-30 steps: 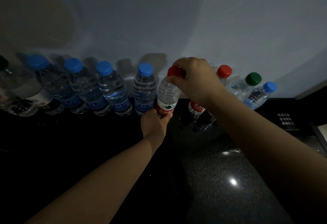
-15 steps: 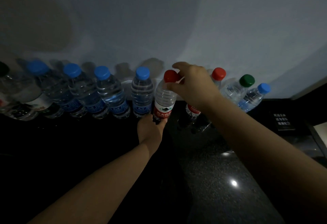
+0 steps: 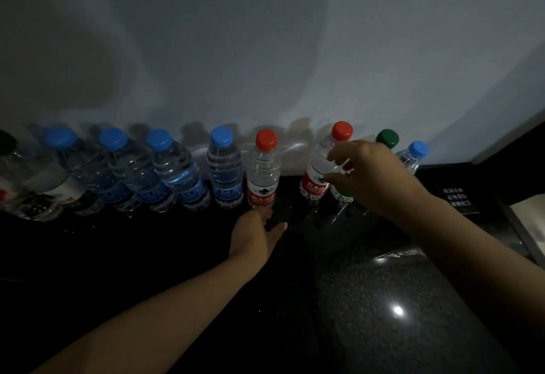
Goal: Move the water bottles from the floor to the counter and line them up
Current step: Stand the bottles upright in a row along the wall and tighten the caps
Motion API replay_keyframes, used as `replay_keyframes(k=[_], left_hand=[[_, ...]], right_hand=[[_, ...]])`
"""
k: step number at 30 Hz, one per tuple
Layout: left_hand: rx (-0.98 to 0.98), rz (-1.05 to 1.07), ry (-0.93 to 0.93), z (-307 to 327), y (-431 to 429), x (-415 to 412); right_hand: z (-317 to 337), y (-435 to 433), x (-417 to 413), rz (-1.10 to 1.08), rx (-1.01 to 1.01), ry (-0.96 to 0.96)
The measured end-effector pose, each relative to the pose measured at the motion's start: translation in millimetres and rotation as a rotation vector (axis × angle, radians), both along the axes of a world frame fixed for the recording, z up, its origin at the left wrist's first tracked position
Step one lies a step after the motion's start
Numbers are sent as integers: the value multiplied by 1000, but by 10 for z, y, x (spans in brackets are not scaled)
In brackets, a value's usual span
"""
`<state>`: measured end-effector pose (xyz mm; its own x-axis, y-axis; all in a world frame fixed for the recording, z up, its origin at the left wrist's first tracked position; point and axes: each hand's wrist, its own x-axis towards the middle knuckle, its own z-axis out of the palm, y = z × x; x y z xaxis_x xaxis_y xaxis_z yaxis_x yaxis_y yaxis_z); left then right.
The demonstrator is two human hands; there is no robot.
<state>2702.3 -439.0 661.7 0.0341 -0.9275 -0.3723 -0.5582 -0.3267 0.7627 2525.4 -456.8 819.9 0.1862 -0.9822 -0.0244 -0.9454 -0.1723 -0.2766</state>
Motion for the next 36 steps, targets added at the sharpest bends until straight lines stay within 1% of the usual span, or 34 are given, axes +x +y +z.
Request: replay_keyframes(k=[6, 11, 15, 17, 23, 28, 31, 34, 36], left_hand=[[-68, -222, -128, 95, -76, -156], [-161, -336, -178, 137, -235, -221], [-167, -320, -162, 106, -358, -303], [-161, -312, -149, 70, -402, -339], [-155, -335, -190, -10, -489, -447], [-197, -315, -193, 21, -552, -555], [-190, -279, -125, 32, -567, -641], [-208, -190, 12, 73, -629, -726], [-233, -141, 42, 95, -683, -778]], right_hand=[[1, -83, -275, -70, -33, 44], [-46, -269, -293, -148, -74, -59], [-62, -419, -222, -241, -51, -143], [-62, -485, -191, -239, -43, -148], [-61, -626, -204, -116, -42, -30], [-2, -624, -285, -17, 0, -30], [-7, -622, -292, 3, 9, -42], [-25, -640, -287, 6, 9, -57], [-39, -654, -285, 10, 0, -62]])
